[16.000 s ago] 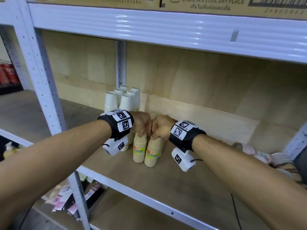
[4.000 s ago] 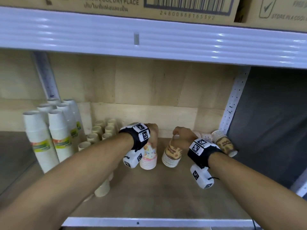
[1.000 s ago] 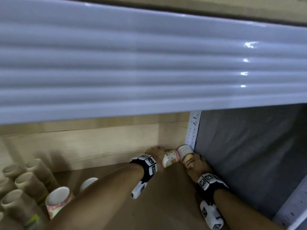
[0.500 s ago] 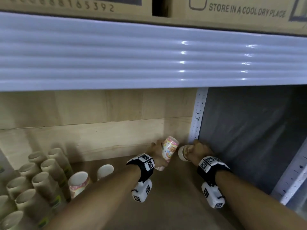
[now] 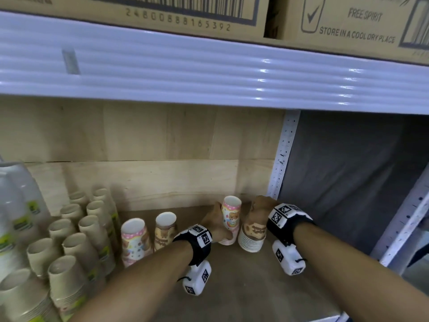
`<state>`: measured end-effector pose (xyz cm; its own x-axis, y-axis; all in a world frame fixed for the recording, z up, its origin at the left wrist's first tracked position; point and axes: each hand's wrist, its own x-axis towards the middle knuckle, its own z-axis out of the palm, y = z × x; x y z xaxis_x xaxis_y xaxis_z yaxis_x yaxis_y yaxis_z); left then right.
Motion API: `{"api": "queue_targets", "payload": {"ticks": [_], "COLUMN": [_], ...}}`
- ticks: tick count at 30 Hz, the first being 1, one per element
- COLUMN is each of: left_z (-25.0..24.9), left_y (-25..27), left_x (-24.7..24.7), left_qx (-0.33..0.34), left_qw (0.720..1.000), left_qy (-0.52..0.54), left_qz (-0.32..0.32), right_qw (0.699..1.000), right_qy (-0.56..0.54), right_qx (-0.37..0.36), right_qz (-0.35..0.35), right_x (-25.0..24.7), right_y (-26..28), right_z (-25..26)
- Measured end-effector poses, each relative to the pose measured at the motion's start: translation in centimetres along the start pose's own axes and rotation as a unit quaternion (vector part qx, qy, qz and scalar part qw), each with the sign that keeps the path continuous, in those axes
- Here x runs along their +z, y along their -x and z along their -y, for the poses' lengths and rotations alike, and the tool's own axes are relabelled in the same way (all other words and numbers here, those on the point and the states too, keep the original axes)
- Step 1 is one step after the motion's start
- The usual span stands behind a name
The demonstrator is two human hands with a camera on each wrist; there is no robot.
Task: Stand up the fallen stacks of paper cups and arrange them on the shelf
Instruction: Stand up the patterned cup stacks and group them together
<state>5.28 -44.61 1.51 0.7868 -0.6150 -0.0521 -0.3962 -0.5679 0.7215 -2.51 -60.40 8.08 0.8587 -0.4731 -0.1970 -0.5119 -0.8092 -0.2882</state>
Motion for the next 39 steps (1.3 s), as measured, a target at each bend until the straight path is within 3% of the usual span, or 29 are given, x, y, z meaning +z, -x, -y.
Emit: {"api": "queue_targets", "payload": {"ticks": [12,20,27,32,39], "left_z": [0.7,-3.9,-7.0,-7.5,-7.4], "left_y": [1.8,1.8,1.4,1.3,1.0], "left_x": [-0.3,-4.4,-6.3,-5.6,-5.5], "left_qx": [-0.014,0.028,0.078,0.096,0.105], "left_qw": [1.000,0.999,0.974,0.964,0.961], "left_qy": [0.013,-0.020,-0.201,-0.232,-0.237], "left_qz": [0.002,0.029,0.070,0.090,0.094], "right_qw": [0.996,0.997,0.998,0.998,0.996], "right_qy": [0.064,0.047,0.052,0.042,0.035], "right_qx": [-0.052,-0.062,-0.032,-0.055,-0.075], "right_qz": [0.036,0.026,-0.026,-0.005,-0.030], "right_x": [0.3,-2.3,-2.0,-1.6,-1.5], "right_y": [1.1,3.1,2.5,2.6,2.5], "right_z": [1.3,2.3,2.8,2.9,1.9]}}
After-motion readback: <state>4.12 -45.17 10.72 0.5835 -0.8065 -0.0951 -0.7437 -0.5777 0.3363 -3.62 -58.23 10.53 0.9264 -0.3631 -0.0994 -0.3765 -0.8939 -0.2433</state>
